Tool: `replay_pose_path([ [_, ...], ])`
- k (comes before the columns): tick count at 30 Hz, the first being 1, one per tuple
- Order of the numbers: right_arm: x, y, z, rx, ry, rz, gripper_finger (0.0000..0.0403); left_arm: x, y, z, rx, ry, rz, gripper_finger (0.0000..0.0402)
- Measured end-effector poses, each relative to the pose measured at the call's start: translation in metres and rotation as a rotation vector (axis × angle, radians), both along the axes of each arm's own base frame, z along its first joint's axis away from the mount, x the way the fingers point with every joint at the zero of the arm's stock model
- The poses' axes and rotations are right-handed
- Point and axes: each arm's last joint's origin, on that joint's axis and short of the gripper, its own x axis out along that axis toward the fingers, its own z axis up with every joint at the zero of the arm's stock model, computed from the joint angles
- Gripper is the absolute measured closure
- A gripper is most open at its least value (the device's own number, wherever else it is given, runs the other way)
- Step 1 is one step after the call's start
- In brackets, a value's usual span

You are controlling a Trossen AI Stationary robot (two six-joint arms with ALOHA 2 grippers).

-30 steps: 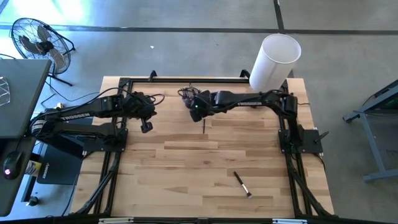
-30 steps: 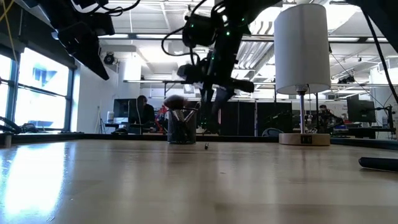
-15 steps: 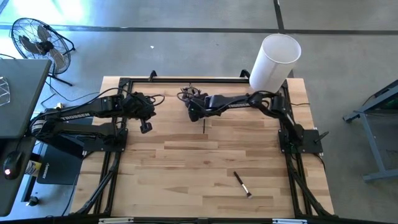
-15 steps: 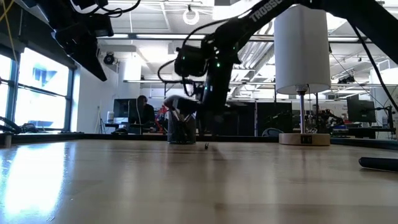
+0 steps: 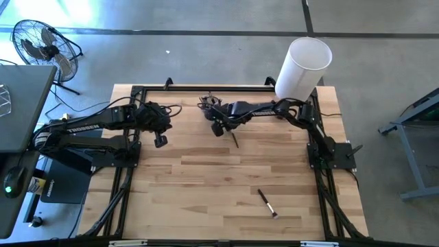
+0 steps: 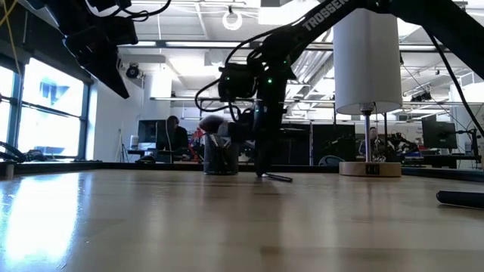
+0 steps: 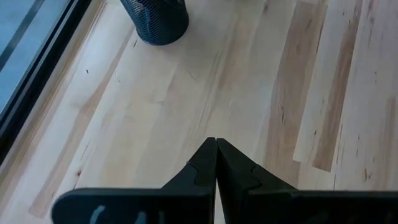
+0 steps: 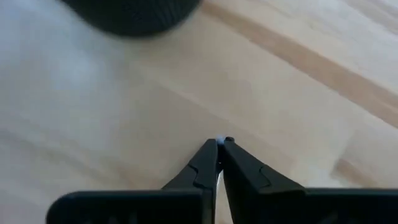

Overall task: Put items in baskets/containers
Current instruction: Put the eyeshadow brush into the pen holder

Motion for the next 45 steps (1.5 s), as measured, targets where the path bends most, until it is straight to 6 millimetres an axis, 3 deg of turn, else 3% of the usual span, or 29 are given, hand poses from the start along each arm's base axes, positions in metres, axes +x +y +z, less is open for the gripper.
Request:
replay_pose_path([
  [7, -0.018, 0.034, 0.033, 0.024, 0.157, 0.223, 0.0396, 0.0, 0.0, 0.0, 0.006, -0.003, 0.004, 0.0402],
  [11, -0.033, 0.045, 0.046, 0.023, 0.103, 0.292, 0.04, 0.001, 0.001, 0.001, 0.01, -0.015, 0.005, 0.0402],
  [16, -0.065, 0.053, 0.067, -0.007, -0.197, 0.258, 0.0401, 0.002, 0.001, 0.002, 0.013, -0.025, 0.006, 0.0401],
  [19, -0.082, 0.054, 0.078, -0.107, -0.47, 0.275, 0.0401, 0.003, 0.001, 0.003, 0.019, -0.044, 0.007, 0.0402],
  [23, -0.096, 0.05, 0.089, -0.407, -0.929, 0.371, 0.0401, 0.005, 0.001, 0.004, 0.011, -0.066, -0.001, 0.0402],
  [26, -0.103, 0.044, 0.089, -0.738, -1.139, 0.466, 0.0402, 0.006, 0.001, 0.004, 0.006, -0.074, -0.006, 0.0402],
  [30, -0.097, 0.031, 0.093, -1.074, -1.232, 0.488, 0.0402, 0.01, 0.003, 0.004, 0.013, -0.081, -0.001, 0.0402],
  [34, -0.069, 0.005, 0.1, -1.152, -1.208, 0.535, 0.0402, 0.012, 0.003, 0.002, 0.008, -0.064, -0.001, 0.0402],
  [40, -0.04, -0.033, 0.083, -1.116, -1.06, 0.614, 0.0402, 0.014, 0.004, 0.0, -0.014, -0.06, 0.02, 0.0401],
  [45, -0.035, -0.045, 0.054, -0.97, -0.909, 0.651, 0.0401, 0.014, 0.003, -0.001, -0.06, -0.064, 0.054, 0.0402],
])
